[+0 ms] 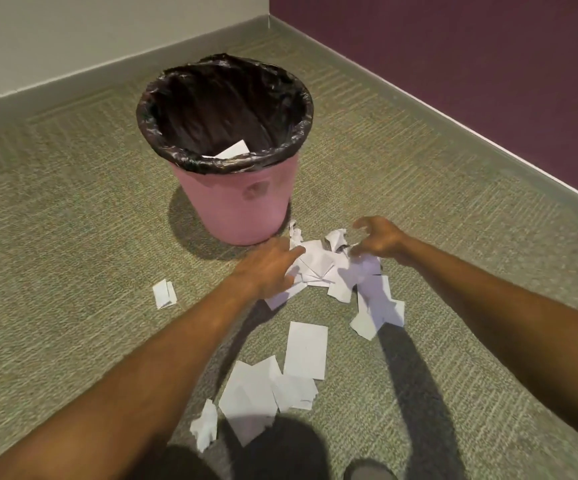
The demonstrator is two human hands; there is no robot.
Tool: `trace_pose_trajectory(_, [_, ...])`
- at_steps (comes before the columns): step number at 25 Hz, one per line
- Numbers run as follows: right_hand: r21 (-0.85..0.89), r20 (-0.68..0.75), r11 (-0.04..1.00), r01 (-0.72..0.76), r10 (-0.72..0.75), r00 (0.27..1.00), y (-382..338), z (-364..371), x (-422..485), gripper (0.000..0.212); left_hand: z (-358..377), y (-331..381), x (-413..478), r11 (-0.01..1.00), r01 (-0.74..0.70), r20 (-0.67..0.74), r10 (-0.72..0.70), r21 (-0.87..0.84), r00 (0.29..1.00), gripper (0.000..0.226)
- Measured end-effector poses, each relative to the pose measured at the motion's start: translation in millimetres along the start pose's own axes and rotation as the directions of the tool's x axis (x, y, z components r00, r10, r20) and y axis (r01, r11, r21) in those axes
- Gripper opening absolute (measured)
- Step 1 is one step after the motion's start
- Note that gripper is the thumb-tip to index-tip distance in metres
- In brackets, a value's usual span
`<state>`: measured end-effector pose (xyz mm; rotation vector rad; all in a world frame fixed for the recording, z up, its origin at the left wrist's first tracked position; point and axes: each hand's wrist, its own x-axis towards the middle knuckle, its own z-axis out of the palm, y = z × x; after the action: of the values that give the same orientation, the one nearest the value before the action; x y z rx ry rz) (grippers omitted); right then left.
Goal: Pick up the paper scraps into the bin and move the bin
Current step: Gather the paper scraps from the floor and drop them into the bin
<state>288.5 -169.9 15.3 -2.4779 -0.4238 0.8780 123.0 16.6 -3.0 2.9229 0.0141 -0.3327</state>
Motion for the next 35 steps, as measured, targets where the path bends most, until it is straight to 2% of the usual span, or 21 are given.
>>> trace_pose_trajectory(2, [-0.079, 0.066, 0.997, 0.004, 0.001, 0.998, 10, 8, 10, 0.090, 12, 2, 23, 0.998, 0.003, 0.033, -0.005, 0.056, 0.999, 0.070])
trace_pose_trajectory(4, [-0.195, 0.111, 0.980, 0.025, -0.003, 0.994, 14, 17, 22, 0.102, 20, 2, 48, 0.997, 0.018, 0.075, -0.023, 0.072, 0.997, 0.088])
trace_pose_trajectory(9, [-0.413, 0.126, 0.906, 0.095, -0.047, 0.991, 8, 36, 47, 0.111, 34, -1, 90, 0.996, 0.038, 0.197, -0.052, 0.077, 0.979, 0.112])
trace_pose_trajectory(13, [-0.586, 0.207, 0.801, 0.121, 0.003, 0.978, 15, 48, 49, 0.110, 46, -3, 98, 0.994, 0.103, 0.326, -0.107, 0.030, 0.939, 0.117])
trace_pose_trajectory(16, [-0.610, 0.203, 0.779, 0.147, -0.026, 0.979, 28, 57, 42, 0.095, 51, 1, 96, 0.992, 0.124, 0.328, -0.129, 0.037, 0.936, 0.103])
trace_pose_trajectory(20, [-0.634, 0.087, 0.753, 0.179, -0.160, 0.983, 36, 69, 23, 0.066, 49, 10, 84, 0.997, 0.072, 0.130, -0.076, 0.035, 0.989, 0.058])
trace_pose_trajectory(25, [-0.679, 0.001, 0.710, 0.184, -0.250, 0.968, 33, 67, 9, 0.043, 53, 8, 62, 0.998, 0.035, -0.056, -0.038, -0.051, 0.998, 0.032])
trace_pose_trajectory(27, [-0.668, -0.003, 0.720, 0.190, -0.257, 0.966, 29, 61, 4, 0.037, 47, 5, 56, 0.988, 0.085, -0.112, -0.100, -0.129, 0.989, 0.023])
trace_pose_trajectory(32, [-0.562, -0.025, 0.809, 0.171, -0.223, 0.974, 7, 42, -11, 0.027, 29, -4, 33, 0.906, 0.228, -0.178, -0.306, -0.356, 0.935, 0.015])
trace_pose_trajectory(34, [-0.512, -0.011, 0.839, 0.187, -0.224, 0.975, -3, 39, -17, 0.022, 25, -12, 21, 0.839, 0.230, -0.187, -0.361, -0.493, 0.914, 0.001])
trace_pose_trajectory(35, [-0.488, -0.005, 0.850, 0.196, -0.227, 0.974, -8, 37, -21, 0.018, 23, -15, 15, 0.777, 0.213, -0.188, -0.391, -0.592, 0.901, 0.007])
